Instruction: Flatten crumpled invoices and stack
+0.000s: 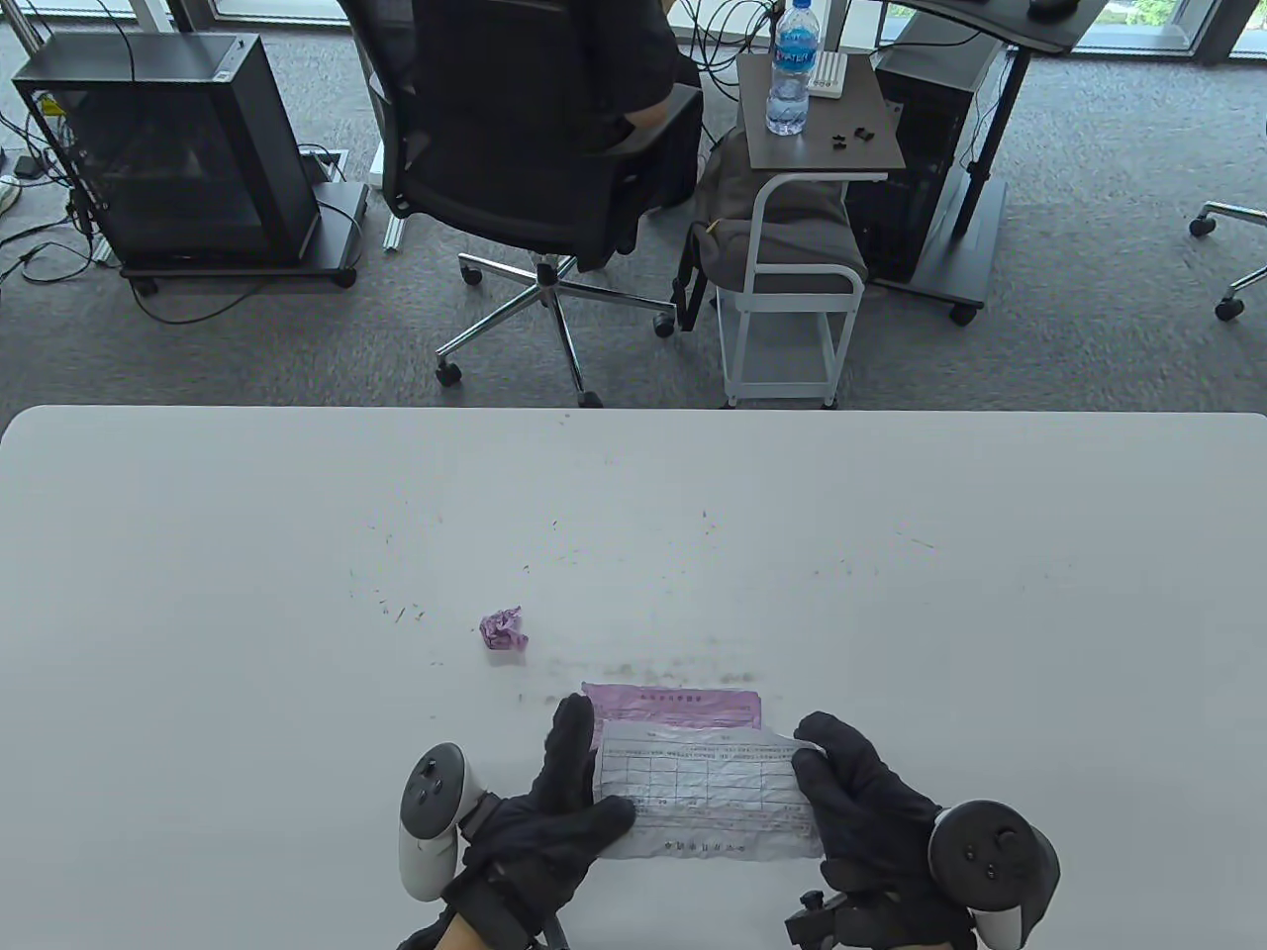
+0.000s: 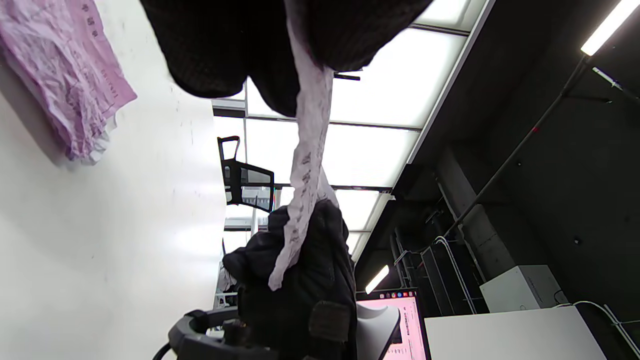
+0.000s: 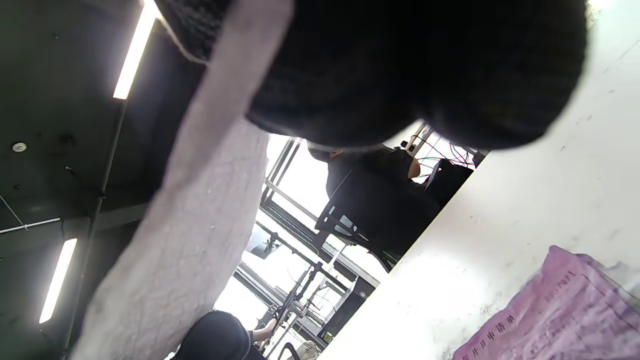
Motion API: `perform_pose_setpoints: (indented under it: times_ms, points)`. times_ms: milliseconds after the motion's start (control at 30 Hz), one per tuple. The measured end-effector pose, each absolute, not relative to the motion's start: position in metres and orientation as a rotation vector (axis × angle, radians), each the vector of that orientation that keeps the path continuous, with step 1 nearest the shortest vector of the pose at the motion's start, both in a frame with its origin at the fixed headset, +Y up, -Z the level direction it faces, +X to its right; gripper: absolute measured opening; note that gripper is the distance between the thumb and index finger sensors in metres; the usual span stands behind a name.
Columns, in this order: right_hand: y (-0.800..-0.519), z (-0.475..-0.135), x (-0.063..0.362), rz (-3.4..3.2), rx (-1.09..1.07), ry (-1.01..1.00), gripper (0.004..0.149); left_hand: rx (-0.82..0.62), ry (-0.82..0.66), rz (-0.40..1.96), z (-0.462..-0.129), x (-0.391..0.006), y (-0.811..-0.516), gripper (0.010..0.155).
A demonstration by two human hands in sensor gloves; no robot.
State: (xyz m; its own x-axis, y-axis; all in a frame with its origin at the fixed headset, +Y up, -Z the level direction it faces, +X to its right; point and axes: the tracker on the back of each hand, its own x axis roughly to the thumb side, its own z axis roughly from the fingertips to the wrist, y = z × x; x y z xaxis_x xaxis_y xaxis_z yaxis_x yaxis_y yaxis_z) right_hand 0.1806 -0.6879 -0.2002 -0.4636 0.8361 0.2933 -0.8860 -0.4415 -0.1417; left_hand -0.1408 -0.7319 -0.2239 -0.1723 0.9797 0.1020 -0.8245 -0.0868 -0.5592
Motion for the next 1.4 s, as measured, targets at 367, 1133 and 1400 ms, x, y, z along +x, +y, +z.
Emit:
perform_pose_setpoints:
  times_ms: [367, 1133, 1400]
  points:
    - [-0.702, -0.211, 0.184, 2.057, 0.247, -0.152, 0.054, -0.157, -0.526, 1.212, -0.223, -0.143, -0.723, 0.047]
    - [-0.707, -0.213, 0.176, 2.267, 0.247, -0.139, 0.059, -0.085, -0.54, 0.837, -0.212, -0.125, -0.701, 0.061]
    - [-0.691, -0.22, 0.165, 2.441, 0.225, -0.125, 0.061, -0.15, -0.503, 0.829, -0.229, -0.117, -0.685, 0.061]
